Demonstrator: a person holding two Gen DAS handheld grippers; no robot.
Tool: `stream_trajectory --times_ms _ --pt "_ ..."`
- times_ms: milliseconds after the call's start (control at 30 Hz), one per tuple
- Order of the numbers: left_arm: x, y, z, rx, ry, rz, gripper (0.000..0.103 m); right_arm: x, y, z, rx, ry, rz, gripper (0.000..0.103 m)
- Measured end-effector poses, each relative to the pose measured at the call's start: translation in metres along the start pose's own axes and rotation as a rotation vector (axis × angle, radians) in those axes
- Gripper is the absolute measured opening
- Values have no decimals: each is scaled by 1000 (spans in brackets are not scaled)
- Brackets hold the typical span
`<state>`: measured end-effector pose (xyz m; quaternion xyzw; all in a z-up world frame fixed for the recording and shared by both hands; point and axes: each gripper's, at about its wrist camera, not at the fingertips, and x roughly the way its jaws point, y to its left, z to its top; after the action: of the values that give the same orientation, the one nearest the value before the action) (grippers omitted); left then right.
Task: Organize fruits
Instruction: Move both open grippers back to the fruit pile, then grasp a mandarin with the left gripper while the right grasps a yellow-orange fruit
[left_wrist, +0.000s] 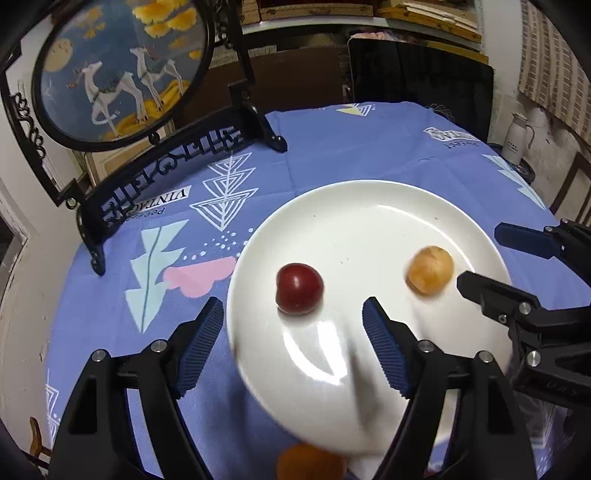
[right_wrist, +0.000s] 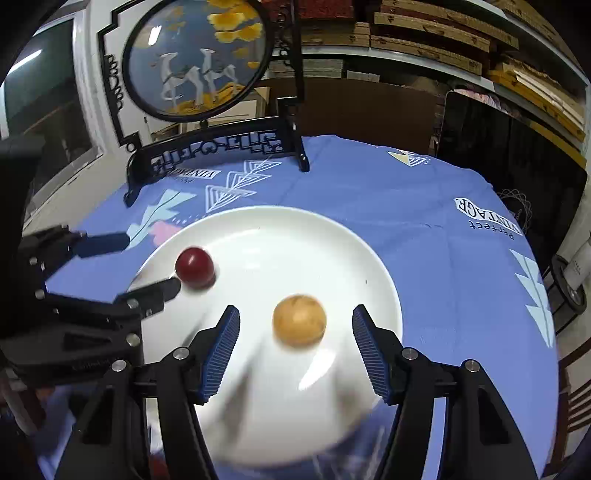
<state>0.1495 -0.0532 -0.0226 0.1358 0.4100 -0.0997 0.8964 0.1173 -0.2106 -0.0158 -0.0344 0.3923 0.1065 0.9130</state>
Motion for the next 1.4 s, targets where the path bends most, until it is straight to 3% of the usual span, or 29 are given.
stream_trajectory --times_ms 200,333,467,733,1000,1033,1067,1100,1133,1400 --pt "-50 -7 -30 43 -58 -20 85 -49 9 -27 -56 -26 -6 72" --pt "-94 -8 -70 93 -116 -45 89 -91 17 -57 -111 -59 -3 78" --pt "-121 -2 -114 108 -120 -100 91 -118 24 -88 -159 -58 1 79" --pt "-131 -7 -176 132 -73 -180 91 -140 58 -146 -231 -7 105 79" --pt "-113 -30 -200 176 -22 -216 91 -135 80 -170 -244 42 156 79" --pt "-112 -29 -201 172 -18 -222 88 -133 80 -171 -229 50 166 79" --pt "-110 -29 -202 168 -15 -226 74 -131 80 -172 -217 58 170 79" --pt "-107 -28 -202 164 -3 -237 53 -128 81 -174 -205 66 173 79" --pt "-105 -27 -203 159 15 -266 44 -126 81 -175 -198 71 178 79" --pt "-115 -10 -206 131 -11 -286 35 -95 102 -178 -189 134 210 77"
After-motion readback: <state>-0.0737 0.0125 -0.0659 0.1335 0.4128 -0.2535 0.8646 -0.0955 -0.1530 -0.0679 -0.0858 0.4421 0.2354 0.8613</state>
